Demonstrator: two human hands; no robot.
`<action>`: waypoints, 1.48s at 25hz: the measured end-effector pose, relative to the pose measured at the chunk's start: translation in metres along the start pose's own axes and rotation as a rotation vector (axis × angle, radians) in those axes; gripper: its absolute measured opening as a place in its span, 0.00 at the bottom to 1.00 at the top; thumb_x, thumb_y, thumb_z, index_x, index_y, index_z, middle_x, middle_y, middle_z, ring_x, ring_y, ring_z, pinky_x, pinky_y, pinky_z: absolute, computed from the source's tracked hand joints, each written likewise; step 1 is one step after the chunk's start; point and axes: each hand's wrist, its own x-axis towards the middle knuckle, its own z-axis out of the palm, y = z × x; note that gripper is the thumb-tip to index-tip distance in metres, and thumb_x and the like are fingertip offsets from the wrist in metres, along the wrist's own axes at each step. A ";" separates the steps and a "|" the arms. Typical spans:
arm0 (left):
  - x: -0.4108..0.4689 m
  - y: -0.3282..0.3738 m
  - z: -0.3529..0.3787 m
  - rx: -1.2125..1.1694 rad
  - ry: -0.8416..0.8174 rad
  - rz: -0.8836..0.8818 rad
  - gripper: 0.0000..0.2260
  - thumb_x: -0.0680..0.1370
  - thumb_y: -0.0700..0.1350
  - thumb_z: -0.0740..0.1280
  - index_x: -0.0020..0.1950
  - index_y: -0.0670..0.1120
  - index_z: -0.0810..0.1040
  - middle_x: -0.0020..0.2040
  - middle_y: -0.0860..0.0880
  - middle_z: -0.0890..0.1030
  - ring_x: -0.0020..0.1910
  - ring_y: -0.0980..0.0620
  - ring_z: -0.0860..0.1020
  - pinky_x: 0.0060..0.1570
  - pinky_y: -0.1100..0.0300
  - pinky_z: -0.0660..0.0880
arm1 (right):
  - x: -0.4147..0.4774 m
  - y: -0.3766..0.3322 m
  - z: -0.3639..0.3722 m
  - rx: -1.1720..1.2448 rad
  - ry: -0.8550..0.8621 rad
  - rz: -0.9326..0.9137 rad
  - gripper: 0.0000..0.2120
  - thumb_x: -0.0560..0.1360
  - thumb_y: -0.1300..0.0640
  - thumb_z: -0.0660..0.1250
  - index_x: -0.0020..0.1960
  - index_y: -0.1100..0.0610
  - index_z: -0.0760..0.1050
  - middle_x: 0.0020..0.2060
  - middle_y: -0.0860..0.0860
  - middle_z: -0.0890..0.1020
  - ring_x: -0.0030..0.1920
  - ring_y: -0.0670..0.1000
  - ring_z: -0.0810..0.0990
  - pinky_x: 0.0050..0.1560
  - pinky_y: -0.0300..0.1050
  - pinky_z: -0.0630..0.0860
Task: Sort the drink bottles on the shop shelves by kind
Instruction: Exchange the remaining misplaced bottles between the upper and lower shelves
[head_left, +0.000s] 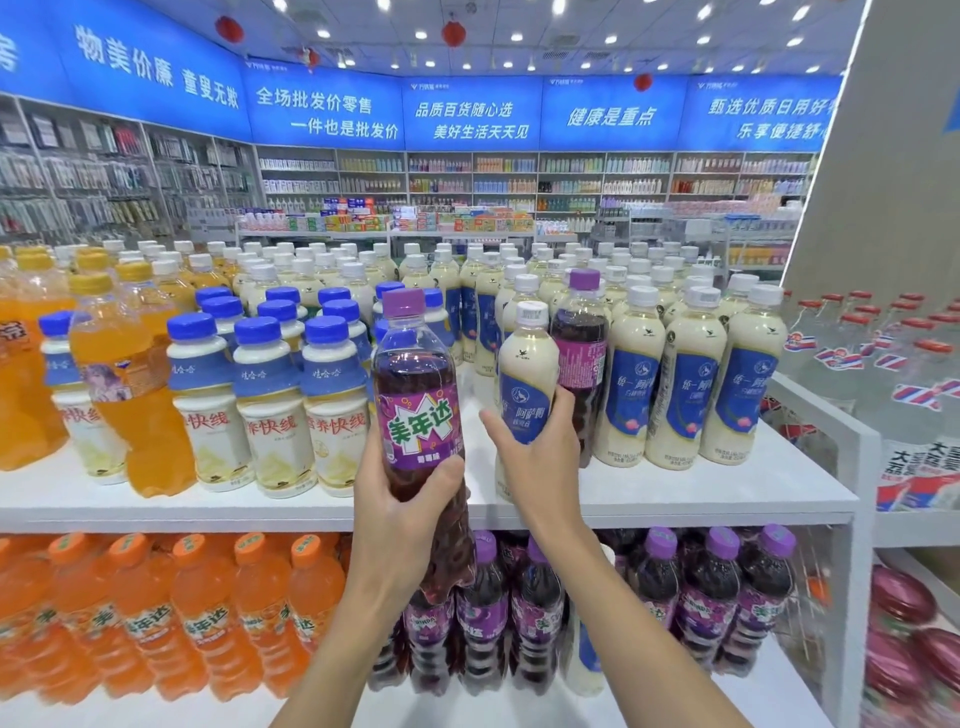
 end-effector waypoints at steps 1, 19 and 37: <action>-0.002 0.000 -0.001 0.001 -0.001 -0.007 0.25 0.68 0.55 0.74 0.62 0.48 0.77 0.45 0.50 0.84 0.43 0.45 0.82 0.49 0.40 0.81 | -0.005 0.003 -0.002 -0.043 -0.006 0.012 0.30 0.74 0.49 0.77 0.69 0.52 0.66 0.58 0.46 0.79 0.56 0.44 0.78 0.54 0.41 0.74; -0.014 -0.014 -0.011 -0.038 -0.029 -0.071 0.28 0.66 0.57 0.74 0.62 0.48 0.77 0.48 0.48 0.85 0.46 0.42 0.83 0.46 0.52 0.81 | -0.006 0.032 0.025 -0.543 0.221 -0.066 0.26 0.78 0.48 0.72 0.69 0.60 0.69 0.57 0.54 0.73 0.56 0.56 0.75 0.50 0.50 0.77; -0.023 -0.021 -0.002 -0.048 -0.075 -0.095 0.26 0.66 0.58 0.74 0.63 0.55 0.77 0.51 0.50 0.85 0.50 0.48 0.84 0.50 0.56 0.80 | -0.001 0.021 0.001 -0.456 0.160 -0.052 0.22 0.79 0.47 0.70 0.68 0.56 0.73 0.55 0.51 0.75 0.54 0.52 0.78 0.52 0.47 0.76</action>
